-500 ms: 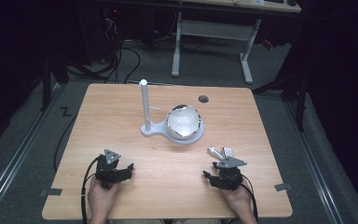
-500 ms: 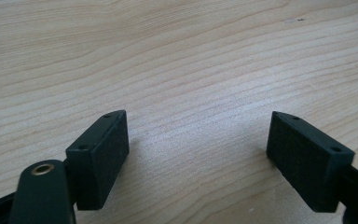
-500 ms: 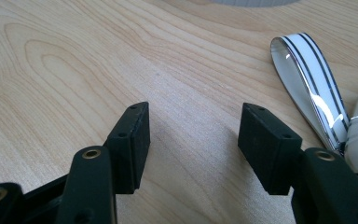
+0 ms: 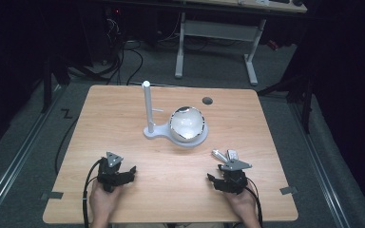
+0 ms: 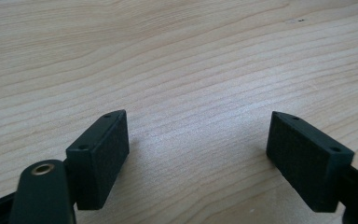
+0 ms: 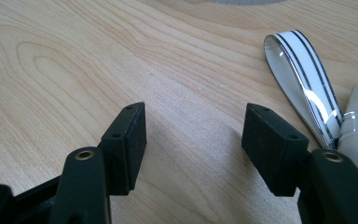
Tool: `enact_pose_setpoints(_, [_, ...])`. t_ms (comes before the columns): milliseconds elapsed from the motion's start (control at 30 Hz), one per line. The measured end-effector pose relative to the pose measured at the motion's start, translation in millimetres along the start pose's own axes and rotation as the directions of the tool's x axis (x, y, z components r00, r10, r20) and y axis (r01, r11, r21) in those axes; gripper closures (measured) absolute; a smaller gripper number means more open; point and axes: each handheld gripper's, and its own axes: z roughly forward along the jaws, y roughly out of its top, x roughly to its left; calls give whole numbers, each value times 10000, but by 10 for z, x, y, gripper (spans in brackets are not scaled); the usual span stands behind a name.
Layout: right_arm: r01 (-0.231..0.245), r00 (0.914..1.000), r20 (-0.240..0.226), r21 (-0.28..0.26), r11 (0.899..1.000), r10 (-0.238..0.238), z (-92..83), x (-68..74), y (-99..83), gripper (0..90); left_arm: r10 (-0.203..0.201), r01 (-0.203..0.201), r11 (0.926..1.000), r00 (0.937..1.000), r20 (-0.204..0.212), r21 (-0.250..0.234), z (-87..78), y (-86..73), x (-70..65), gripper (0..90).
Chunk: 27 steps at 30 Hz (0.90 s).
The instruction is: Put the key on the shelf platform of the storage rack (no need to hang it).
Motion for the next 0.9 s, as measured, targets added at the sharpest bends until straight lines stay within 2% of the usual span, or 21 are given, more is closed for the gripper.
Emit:
enact_pose_setpoints(800, [-47,9999,108,-33,10000,47,-12,15,-13,408,-5,5,10000,10000,0,-15,1,0,1,213])
enact_pose_setpoints(900, [-176,9997,141,-26,9998,177,-19,23,-17,413,-8,8,10000,10000,0,-13,1,0,1,213])
